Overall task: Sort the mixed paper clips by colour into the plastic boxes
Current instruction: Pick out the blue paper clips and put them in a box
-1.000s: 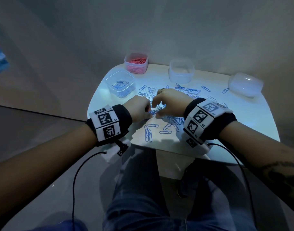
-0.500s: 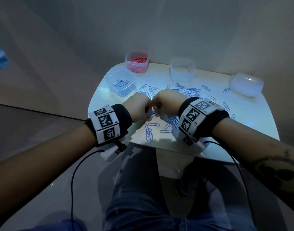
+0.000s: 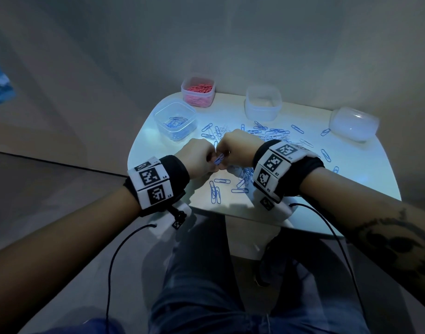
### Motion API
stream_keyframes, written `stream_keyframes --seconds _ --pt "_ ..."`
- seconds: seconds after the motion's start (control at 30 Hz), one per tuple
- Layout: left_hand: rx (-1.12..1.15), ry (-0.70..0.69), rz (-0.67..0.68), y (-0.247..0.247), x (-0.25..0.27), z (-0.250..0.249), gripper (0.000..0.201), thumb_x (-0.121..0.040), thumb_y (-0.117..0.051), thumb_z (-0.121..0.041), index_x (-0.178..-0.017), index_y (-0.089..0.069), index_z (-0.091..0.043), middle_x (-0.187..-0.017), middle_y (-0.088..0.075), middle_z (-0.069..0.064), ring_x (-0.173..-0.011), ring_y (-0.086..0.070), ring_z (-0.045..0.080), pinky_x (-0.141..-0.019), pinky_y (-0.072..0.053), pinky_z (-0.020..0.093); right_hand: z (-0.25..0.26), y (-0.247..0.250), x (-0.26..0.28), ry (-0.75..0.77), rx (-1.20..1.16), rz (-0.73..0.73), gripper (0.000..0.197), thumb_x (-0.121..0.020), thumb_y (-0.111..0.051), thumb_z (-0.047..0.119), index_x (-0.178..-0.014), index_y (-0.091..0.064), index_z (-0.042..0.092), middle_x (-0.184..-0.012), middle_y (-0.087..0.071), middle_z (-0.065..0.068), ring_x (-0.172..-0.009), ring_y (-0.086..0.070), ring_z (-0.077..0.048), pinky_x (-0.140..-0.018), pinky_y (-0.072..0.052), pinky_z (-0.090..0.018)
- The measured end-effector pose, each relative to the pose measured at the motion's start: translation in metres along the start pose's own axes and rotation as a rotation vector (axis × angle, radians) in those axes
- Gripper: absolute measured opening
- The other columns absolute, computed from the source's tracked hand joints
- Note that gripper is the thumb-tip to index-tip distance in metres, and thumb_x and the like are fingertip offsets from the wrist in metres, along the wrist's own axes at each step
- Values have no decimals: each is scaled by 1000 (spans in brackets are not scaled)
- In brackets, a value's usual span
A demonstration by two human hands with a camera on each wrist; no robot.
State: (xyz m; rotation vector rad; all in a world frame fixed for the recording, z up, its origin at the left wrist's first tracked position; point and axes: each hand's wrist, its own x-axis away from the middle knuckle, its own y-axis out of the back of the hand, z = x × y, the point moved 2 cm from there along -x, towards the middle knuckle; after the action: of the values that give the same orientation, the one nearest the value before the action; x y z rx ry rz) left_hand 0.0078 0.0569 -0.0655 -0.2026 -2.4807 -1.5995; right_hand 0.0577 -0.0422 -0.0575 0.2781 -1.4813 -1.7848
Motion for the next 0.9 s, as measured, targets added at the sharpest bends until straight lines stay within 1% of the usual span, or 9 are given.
stream_keyframes --seconds 0.13,0.2,0.4,0.47,0.53,0.63,0.73,0.8,0.9 --pt "337 3 -97 9 2 9 12 -74 -76 -10 -79 -65 -6 -61 -52 -5 -53 -48 4 -52 -37 8 -5 12 6 59 -92 -91 19 -79 -70 17 -97 -72 10 -75 -59 0 -72 -49 -15 -67 -38 -21" --pt "664 27 -193 17 6 13 16 -77 -75 -16 -87 -66 -8 -66 -55 -4 -52 -49 -3 -55 -41 9 -8 25 13 57 -203 -167 19 -80 -70 16 -97 -73 7 -64 -54 7 -60 -45 -7 -54 -34 -8" --pt "2002 103 -298 -2 13 -9 44 -96 -31 -49 -93 -55 -12 -90 -62 6 -82 -61 16 -80 -48 27 22 27 24 29 -437 -265 15 -80 -70 16 -78 -68 1 -54 -41 6 -49 -39 -4 -46 -30 -11" --pt "2290 93 -356 -10 15 -15 44 -99 -31 -43 -84 -55 -9 -80 -67 8 -73 -66 18 -74 -53 29 36 18 31 41 -356 -279 24 -80 -69 20 -62 -58 8 -56 -38 5 -60 -39 -15 -48 -28 -16" --pt "2520 93 -406 -15 18 -15 50 -102 -30 -32 -68 -58 -7 -64 -68 7 -60 -69 20 -62 -55 27 43 15 40 73 -275 -286 20 -79 -70 23 -71 -63 6 -62 -40 2 -71 -40 -17 -54 -29 -25" --pt "2708 103 -446 -20 32 -4 53 -101 -31 -20 -57 -56 -5 -52 -63 6 -51 -68 24 -50 -56 29 41 12 54 132 -359 -389 22 -79 -70 21 -89 -70 2 -75 -54 -6 -74 -45 -15 -68 -34 -27" --pt "2718 160 -502 -24 53 19 55 -98 -39 -16 -49 -57 0 -48 -59 5 -49 -67 22 -48 -56 29 25 0 65 -58 -526 -548 18 -81 -68 22 -69 -61 12 -65 -52 2 -71 -47 -15 -68 -33 -26" --pt "2682 203 -540 -27 67 33 57 -98 -41 -17 -45 -57 -1 -47 -58 3 -50 -68 19 -50 -57 26 23 -23 67 -207 -466 -385 30 -83 -66 29 -61 -51 18 -65 -53 1 -74 -50 -19 -67 -35 -26" --pt "2661 228 -568 -32 81 40 56 -97 -42 -18 -47 -60 -1 -51 -60 2 -54 -69 18 -52 -57 26 33 -49 68 -307 -351 -184 26 -84 -63 36 -74 -49 16 -98 -62 -13 -96 -57 -29 -75 -41 -31"
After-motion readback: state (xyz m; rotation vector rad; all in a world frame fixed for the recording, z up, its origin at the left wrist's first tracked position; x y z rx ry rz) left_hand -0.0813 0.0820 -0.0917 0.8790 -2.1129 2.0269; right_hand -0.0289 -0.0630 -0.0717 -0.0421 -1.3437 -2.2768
